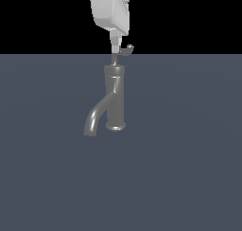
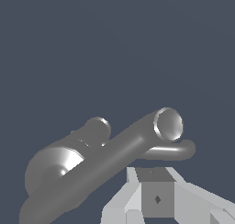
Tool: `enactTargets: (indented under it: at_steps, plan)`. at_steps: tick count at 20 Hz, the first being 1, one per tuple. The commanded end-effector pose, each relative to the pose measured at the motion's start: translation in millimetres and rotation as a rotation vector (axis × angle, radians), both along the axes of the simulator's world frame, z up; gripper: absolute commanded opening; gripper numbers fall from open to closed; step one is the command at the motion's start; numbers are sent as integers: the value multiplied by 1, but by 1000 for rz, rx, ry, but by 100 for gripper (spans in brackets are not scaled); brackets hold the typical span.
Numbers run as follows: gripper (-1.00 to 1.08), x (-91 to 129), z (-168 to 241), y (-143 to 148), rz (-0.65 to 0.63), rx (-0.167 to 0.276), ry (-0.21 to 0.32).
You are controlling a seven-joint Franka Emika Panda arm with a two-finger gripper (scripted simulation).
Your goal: Turn on the faucet by rotating a designated handle.
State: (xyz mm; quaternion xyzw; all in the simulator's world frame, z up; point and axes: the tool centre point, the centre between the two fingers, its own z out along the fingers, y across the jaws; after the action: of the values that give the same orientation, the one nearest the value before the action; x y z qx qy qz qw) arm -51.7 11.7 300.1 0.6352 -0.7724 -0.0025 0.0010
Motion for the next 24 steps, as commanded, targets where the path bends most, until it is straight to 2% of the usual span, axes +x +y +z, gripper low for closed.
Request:
enactTargets:
  at_steps: [1, 9, 10, 11, 24]
  plan:
    - [-100, 8, 0, -33, -42, -3, -6]
    - [-100, 21, 0, -68, -56, -3, -5]
    - [-100, 21, 0, -68, -56, -3, -5]
    - [-100, 21, 0, -30, 5, 3, -5]
    - [-100, 54, 0, -55, -21, 1, -5]
